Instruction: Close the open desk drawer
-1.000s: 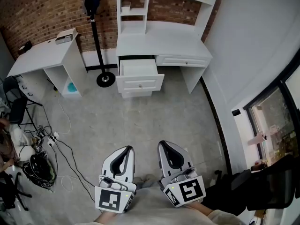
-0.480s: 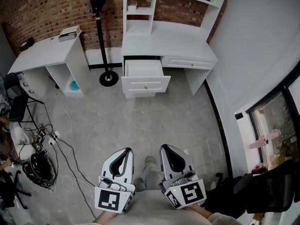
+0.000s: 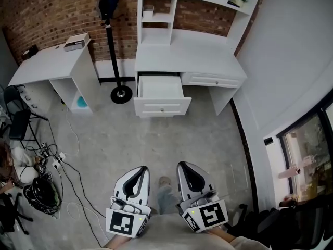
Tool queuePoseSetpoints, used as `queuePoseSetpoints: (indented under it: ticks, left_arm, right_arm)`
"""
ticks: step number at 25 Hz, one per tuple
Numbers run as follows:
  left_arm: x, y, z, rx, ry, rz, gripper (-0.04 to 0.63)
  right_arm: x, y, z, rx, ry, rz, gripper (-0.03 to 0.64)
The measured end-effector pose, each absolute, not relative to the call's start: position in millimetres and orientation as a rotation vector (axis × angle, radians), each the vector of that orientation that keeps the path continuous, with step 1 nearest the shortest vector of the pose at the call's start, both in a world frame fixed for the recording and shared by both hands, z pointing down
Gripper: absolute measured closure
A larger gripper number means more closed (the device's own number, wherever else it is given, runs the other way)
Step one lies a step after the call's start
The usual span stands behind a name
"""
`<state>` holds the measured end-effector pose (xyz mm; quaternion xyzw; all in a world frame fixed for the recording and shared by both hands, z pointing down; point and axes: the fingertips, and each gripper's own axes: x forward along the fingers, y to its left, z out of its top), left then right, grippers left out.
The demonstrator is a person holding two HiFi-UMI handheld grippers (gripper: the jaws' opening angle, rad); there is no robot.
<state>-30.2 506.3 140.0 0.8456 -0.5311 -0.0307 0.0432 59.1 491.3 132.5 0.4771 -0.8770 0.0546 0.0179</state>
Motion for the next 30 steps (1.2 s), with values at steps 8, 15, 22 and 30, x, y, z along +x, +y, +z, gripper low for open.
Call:
queuePoseSetpoints:
  ticks: [8,15,22,30]
  left_arm:
    - [-6.0,416.7,123.3,2.576,-1.656,-0.164,0.577]
    - [13.2,367.9,115.8,2.498,-1.723,-0.217,0.578]
    - [15.4,338.3,115.6,2.492,-1.769,-0.186,0.578]
    - [17.8,314.5,128.6,2.523,-1.718,-0.073,0.578]
  right_arm:
    - [74.1,400.5,118.0,1.414,-2.792,0.094,0.586]
    - [93.4,345.3,117.3,1.368,-2.831,0.096,0.586]
    - [98.6,316.9,120.3,1.334,-2.840,0.105,0.586]
    - [103.3,290.8,131.0,1.376,-2.822,0.168,0.586]
